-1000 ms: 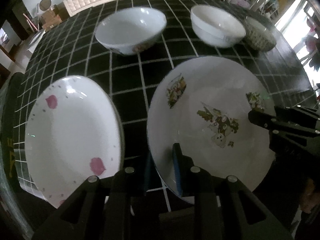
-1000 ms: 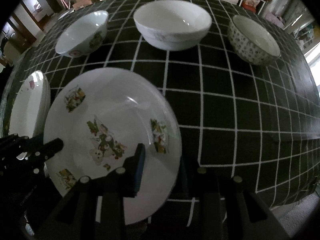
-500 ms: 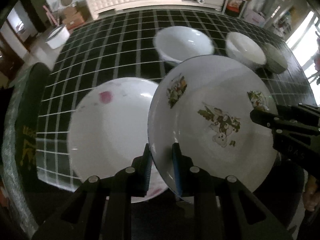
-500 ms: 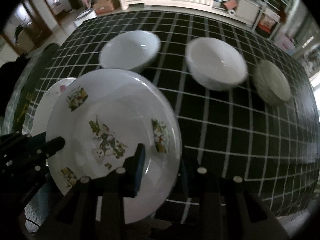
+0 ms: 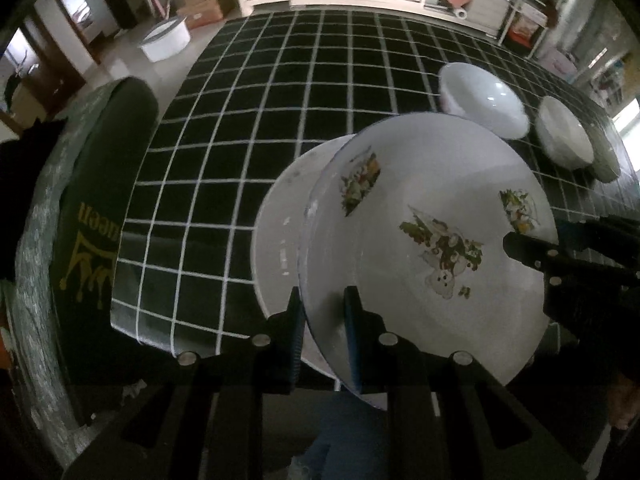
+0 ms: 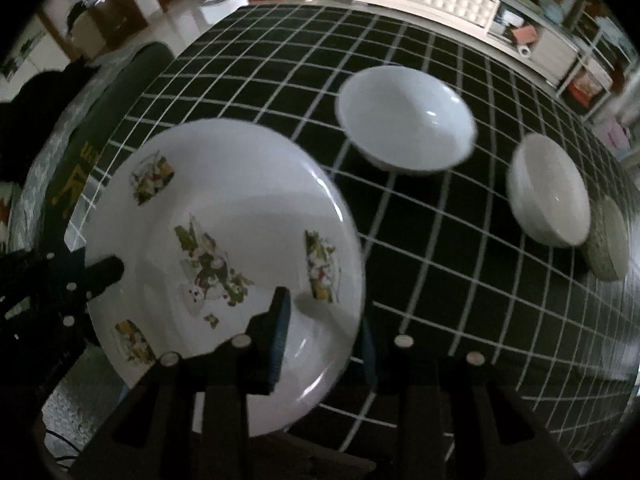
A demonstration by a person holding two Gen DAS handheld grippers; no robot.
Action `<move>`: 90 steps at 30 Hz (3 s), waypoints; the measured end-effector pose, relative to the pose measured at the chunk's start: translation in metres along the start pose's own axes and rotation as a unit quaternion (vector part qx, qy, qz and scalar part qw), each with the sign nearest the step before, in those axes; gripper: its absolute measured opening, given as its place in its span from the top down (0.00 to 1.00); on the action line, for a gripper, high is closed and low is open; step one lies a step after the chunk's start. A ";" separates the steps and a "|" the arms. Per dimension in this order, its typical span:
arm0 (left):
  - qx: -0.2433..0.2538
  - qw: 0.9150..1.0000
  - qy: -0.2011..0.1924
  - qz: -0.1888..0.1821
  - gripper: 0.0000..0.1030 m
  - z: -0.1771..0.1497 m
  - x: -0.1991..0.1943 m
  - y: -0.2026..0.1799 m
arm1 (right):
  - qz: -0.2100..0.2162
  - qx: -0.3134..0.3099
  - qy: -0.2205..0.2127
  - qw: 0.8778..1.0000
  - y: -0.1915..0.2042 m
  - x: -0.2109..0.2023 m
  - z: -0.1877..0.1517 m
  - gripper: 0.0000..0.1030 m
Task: Organize plates and bowls
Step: 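Carry the floral plate with the left tool and lower onto the stacked plates, then open the left tool and move it toward the plain white bowl, then grasp the plain white bowl rim with the left tool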
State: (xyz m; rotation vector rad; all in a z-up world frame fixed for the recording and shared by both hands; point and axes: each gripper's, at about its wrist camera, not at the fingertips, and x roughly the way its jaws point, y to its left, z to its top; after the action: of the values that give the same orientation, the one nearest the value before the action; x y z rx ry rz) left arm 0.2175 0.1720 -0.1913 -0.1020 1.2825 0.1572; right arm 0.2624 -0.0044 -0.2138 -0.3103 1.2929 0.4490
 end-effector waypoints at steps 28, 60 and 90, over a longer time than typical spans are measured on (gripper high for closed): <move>-0.033 0.999 0.001 -0.022 0.87 0.011 0.026 0.031 | -0.066 -0.054 0.017 0.996 0.026 0.032 0.016 0.65; 0.021 0.991 -0.072 -0.109 0.89 0.070 -0.062 -0.066 | 0.015 0.054 -0.090 0.994 -0.085 -0.087 0.019 0.65; -0.001 0.992 0.050 -0.120 0.84 0.185 0.076 -0.089 | 0.086 0.178 0.034 0.980 -0.166 0.027 0.099 0.62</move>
State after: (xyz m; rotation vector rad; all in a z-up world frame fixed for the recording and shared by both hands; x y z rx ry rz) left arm 0.4290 0.1191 -0.2129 -0.2676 1.3595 -0.0538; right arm 0.4329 -0.0997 -0.2192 0.0881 1.4449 0.3446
